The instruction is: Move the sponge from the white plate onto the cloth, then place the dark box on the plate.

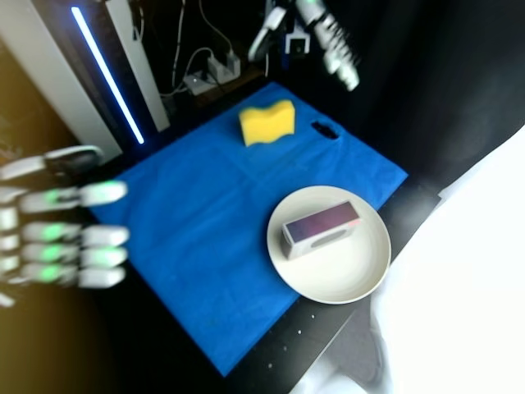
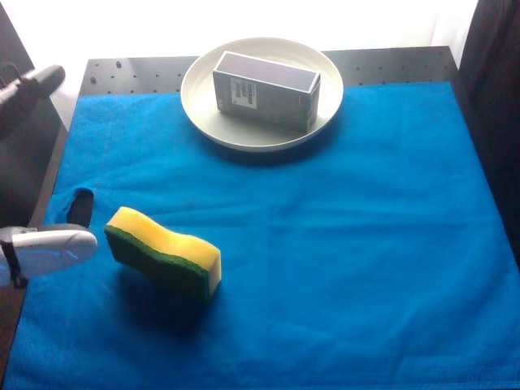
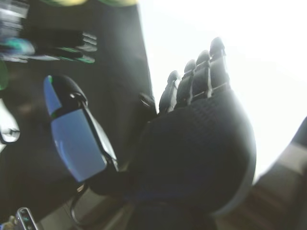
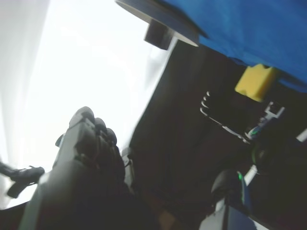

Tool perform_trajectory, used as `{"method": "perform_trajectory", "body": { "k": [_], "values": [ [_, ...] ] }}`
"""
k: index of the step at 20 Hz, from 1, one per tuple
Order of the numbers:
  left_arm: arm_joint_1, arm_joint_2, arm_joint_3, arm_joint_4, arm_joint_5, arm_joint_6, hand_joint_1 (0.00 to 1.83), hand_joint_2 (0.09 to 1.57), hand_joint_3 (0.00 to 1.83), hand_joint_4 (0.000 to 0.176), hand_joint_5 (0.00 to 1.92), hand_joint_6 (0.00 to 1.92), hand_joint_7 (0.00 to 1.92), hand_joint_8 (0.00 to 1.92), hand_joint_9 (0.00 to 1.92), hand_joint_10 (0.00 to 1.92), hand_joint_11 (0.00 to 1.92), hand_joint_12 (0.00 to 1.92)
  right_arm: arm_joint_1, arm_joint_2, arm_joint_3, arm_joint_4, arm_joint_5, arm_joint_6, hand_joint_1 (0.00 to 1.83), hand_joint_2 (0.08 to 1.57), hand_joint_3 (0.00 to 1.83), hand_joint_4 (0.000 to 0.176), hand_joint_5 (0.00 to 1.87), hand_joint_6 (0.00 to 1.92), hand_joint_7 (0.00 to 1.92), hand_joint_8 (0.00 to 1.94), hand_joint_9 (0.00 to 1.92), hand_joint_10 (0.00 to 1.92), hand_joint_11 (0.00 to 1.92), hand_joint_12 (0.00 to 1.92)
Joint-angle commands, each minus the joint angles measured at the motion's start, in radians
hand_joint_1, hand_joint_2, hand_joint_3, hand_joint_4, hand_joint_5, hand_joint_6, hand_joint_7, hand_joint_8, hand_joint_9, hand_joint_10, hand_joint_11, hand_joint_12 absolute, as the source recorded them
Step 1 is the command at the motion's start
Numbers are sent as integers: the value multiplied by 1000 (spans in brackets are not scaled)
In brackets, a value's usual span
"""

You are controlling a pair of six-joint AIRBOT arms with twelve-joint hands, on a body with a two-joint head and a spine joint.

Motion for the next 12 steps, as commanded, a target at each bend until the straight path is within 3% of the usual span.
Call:
{"method": "perform_trajectory", "body": {
  "k": [1, 4, 5, 6, 7, 9, 10, 12],
  "values": [
    [-2, -1, -5, -5, -153, -5, 617, 841, 1, 142, 0, 0, 44, 1, 69, 1, 0, 452, -6, -2, -5, 29, 150, 7, 666, 843, 8, 176, 0, 0, 45, 14, 0, 0, 0, 0],
    [1, -6, -1, -33, -187, -5, 549, 820, 0, 169, 1, 0, 87, 5, 98, 7, 0, 507, -23, -10, -6, 50, 165, 7, 658, 830, 1, 176, 0, 0, 68, 15, 0, 0, 0, 0],
    [1, -12, 5, -42, -209, -5, 548, 842, 3, 167, 8, 1, 92, 3, 105, 6, 0, 431, -23, -13, -1, 55, 166, 11, 639, 825, 0, 176, 0, 0, 64, 11, 0, 0, 0, 0],
    [0, -19, 8, -46, -225, -5, 540, 858, 10, 152, 5, 0, 100, 4, 116, 8, 0, 421, -23, -14, 5, 58, 172, 17, 634, 824, 0, 176, 0, 0, 63, 9, 0, 0, 0, 0],
    [-6, -23, 12, -48, -238, -6, 528, 851, 6, 147, 0, 0, 93, 0, 120, 9, 0, 420, -23, -14, 10, 57, 176, 24, 614, 817, 0, 176, 0, 0, 73, 12, 0, 0, 0, 0],
    [-13, -31, 15, -47, -249, -6, 491, 829, 0, 174, 0, 0, 59, 4, 124, 5, 0, 509, -23, -13, 13, 49, 184, 32, 583, 883, 24, 176, 8, 3, 56, 2, 0, 0, 0, 0],
    [-15, -34, 15, -44, -255, -8, 447, 832, 0, 176, 0, 0, 45, 2, 130, 4, 0, 631, -23, -13, 13, 40, 184, 33, 576, 906, 30, 176, 31, 11, 64, 6, 4, 2, 0, 0],
    [-19, -43, 7, -34, -256, -10, 394, 906, 14, 176, 0, 0, 8, 1, 76, 1, 0, 534, -23, -19, 3, 4, 184, 34, 481, 975, 9, 176, 0, 0, 81, 1, 66, 6, 11, 190]
  ]
}}
